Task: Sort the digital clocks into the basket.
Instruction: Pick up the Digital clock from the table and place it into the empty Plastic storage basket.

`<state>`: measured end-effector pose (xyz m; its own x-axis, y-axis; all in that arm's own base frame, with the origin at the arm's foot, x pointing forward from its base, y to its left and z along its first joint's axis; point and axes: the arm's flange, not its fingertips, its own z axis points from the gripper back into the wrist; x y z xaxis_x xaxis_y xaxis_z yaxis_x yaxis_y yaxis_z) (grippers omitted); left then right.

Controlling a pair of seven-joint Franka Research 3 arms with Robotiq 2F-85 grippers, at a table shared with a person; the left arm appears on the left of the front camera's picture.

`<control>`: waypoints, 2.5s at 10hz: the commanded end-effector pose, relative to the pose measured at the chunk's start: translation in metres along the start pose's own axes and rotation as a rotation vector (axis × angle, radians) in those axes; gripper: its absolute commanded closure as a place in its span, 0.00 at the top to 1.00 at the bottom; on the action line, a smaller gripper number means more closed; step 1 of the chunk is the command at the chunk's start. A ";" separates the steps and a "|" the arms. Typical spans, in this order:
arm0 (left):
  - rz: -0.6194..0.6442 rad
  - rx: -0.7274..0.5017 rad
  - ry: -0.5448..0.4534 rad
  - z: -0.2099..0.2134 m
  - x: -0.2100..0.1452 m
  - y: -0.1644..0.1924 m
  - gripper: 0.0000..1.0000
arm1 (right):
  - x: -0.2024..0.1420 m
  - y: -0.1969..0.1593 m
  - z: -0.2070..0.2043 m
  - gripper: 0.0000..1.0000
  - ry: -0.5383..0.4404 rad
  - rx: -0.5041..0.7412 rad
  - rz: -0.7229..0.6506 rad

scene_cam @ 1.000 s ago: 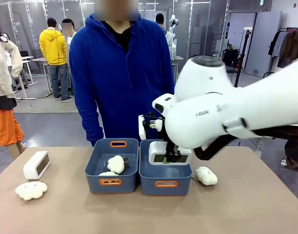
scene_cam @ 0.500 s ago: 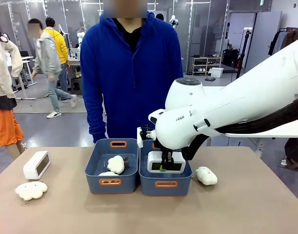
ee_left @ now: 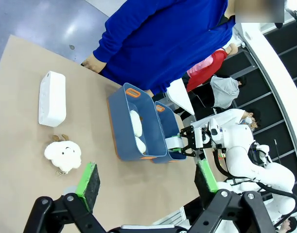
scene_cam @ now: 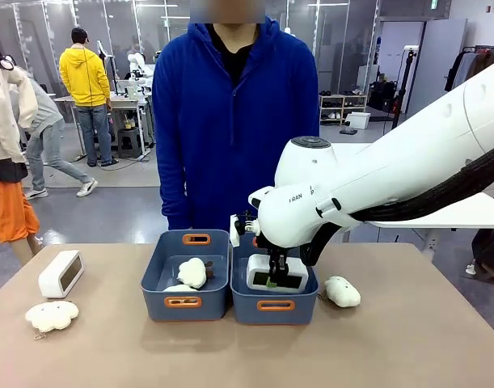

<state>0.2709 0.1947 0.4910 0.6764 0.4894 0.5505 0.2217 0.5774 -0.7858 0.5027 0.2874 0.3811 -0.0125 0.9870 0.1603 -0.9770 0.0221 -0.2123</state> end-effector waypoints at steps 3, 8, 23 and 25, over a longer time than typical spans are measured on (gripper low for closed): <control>-0.003 -0.018 -0.001 0.000 0.001 -0.001 1.00 | 0.000 0.000 0.001 0.77 0.016 -0.008 -0.011; -0.003 -0.018 -0.001 0.000 0.001 -0.001 1.00 | 0.000 0.000 0.001 0.84 0.000 -0.001 0.000; -0.003 -0.018 -0.001 0.000 0.001 -0.001 1.00 | -0.169 0.046 0.155 0.84 -0.475 0.130 -0.489; -0.003 -0.018 -0.001 0.000 0.001 -0.001 1.00 | -0.252 0.069 0.157 0.84 -0.637 0.274 -0.809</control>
<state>0.2707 0.1950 0.4910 0.6759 0.4900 0.5505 0.2216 0.5773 -0.7859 0.4111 0.0380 0.4849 0.5081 0.5895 0.6280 -0.8521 0.4504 0.2666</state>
